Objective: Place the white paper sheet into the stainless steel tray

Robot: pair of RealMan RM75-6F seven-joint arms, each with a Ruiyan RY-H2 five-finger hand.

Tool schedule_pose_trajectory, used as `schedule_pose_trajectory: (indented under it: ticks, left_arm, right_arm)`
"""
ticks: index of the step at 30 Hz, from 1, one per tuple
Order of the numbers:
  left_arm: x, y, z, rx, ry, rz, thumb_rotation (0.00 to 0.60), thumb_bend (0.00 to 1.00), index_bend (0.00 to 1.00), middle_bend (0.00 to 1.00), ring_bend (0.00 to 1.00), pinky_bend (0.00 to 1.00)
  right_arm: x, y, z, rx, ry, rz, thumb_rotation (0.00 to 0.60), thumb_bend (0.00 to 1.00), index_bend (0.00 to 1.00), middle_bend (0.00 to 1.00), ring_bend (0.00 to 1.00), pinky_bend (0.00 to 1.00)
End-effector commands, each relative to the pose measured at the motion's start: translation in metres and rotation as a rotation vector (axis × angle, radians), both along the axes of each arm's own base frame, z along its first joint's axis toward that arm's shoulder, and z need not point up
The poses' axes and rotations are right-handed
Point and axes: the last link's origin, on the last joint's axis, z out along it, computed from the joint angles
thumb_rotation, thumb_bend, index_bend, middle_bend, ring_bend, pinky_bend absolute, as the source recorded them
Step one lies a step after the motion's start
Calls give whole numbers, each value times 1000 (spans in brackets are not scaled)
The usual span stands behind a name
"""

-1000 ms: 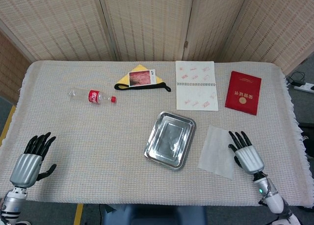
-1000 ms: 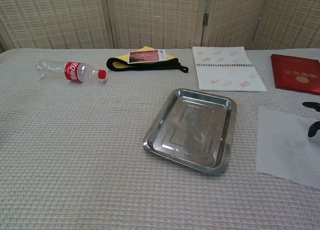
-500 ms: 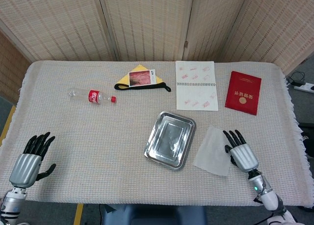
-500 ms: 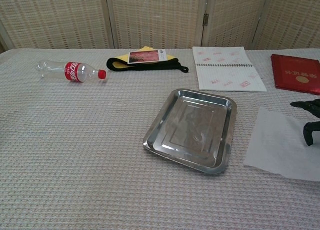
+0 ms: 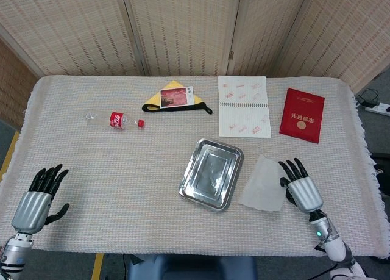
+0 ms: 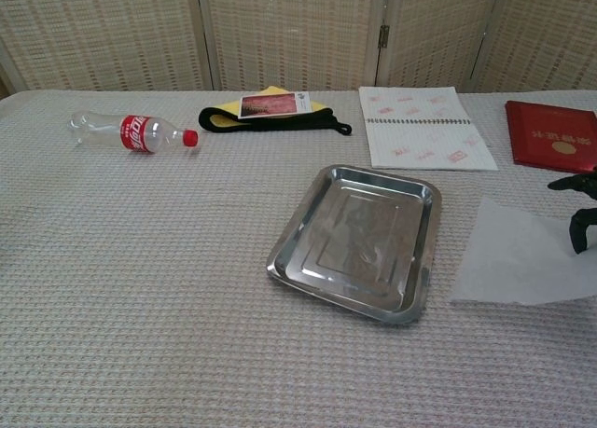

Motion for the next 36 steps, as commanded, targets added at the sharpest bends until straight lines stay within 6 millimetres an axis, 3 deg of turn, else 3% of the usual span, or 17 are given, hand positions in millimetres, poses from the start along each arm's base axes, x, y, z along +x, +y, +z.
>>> schedule_pose_trajectory:
  ticks: [1, 7, 11, 15, 20, 25, 28, 36]
  left_arm:
    - [0, 0, 0, 0, -1, 0, 600, 357, 8, 0, 0, 0]
    - [1, -1, 0, 0, -5, -3, 600, 357, 8, 0, 0, 0]
    - [1, -1, 1, 2, -9, -3, 600, 357, 8, 0, 0, 0]
    - [2, -1, 2, 3, -16, -4, 600, 357, 9, 0, 0, 0]
    - [2, -2, 6, 11, -29, -6, 600, 357, 15, 0, 0, 0]
    - [2, -3, 9, 13, -41, -6, 600, 357, 19, 0, 0, 0]
    - [0, -2, 10, 14, -46, 2, 600, 358, 19, 0, 0, 0]
    - [-1, -1, 9, -3, -53, 11, 600, 357, 17, 0, 0, 0]
  right_arm:
    - [6, -5, 9, -69, -54, 14, 600, 571, 659, 153, 91, 0]
    - [24, -25, 26, -186, -141, 68, 600, 571, 659, 158, 93, 0]
    - [47, -43, 32, -248, -206, 132, 600, 571, 659, 160, 93, 0]
    - [82, -67, 35, -296, -300, 215, 600, 571, 660, 171, 94, 0]
    - [128, -94, 23, -297, -362, 293, 600, 571, 661, 180, 95, 0]
    - [164, -106, 16, -310, -421, 407, 600, 570, 662, 177, 98, 0]
    - [168, -107, 5, -275, -407, 423, 600, 570, 662, 172, 99, 0]
    - [147, -98, -37, -111, -230, 340, 600, 571, 661, 168, 99, 0]
